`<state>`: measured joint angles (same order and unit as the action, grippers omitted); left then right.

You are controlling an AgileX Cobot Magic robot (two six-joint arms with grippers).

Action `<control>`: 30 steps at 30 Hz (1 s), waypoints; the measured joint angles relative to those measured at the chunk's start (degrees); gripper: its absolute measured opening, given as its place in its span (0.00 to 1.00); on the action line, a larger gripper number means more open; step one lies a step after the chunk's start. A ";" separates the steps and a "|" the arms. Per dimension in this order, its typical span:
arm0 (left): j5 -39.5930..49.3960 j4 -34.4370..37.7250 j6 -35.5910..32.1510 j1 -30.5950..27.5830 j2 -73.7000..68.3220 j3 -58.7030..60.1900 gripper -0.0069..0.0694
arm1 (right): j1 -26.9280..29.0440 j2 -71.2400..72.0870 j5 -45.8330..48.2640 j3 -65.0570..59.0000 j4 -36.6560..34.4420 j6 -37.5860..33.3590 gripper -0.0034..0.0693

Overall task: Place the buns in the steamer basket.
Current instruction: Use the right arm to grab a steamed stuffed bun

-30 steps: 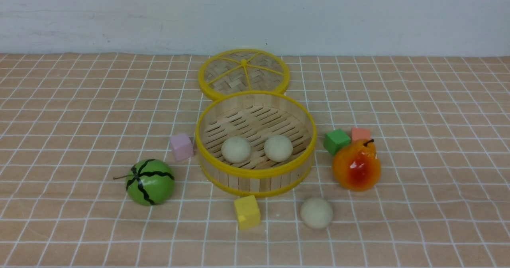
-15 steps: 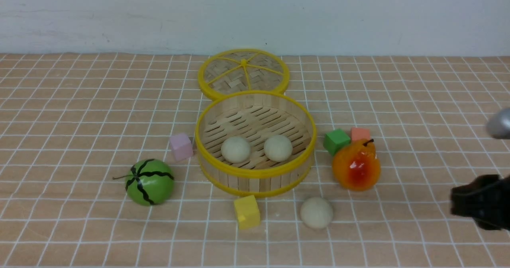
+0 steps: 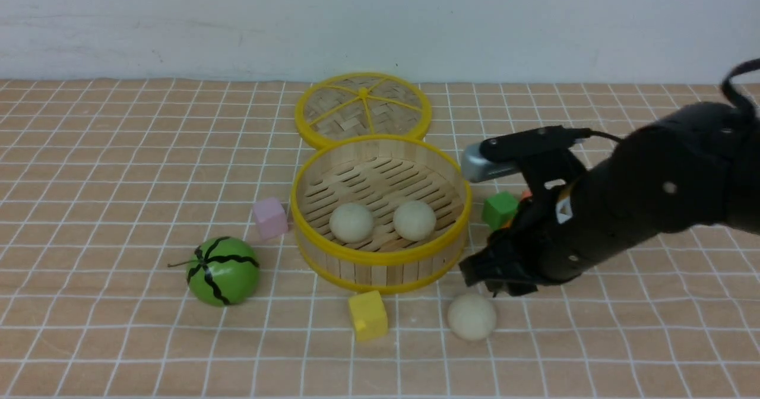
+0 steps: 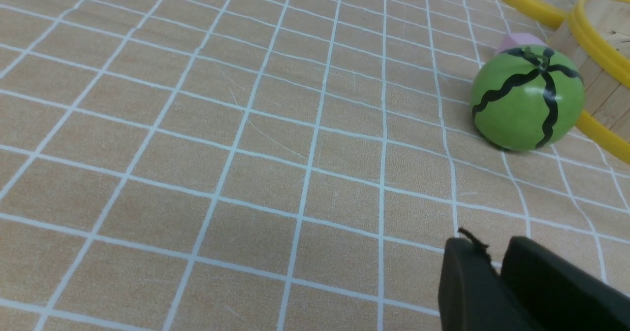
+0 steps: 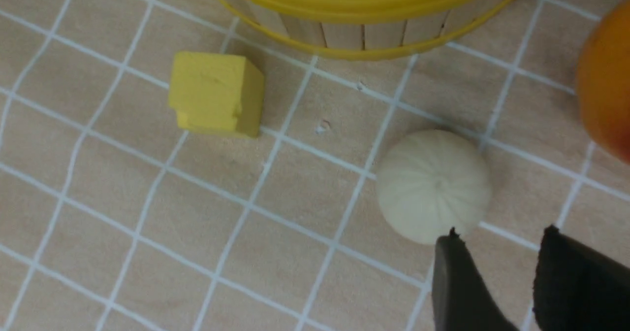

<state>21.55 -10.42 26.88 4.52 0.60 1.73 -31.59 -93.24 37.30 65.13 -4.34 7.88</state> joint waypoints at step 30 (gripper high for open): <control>0.00 0.00 0.00 0.00 0.00 0.00 0.26 | -0.36 -13.10 -6.25 2.16 0.60 -2.10 0.06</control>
<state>21.55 -10.42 26.88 4.52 0.60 1.73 -31.94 -106.34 31.06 67.29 -3.73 5.78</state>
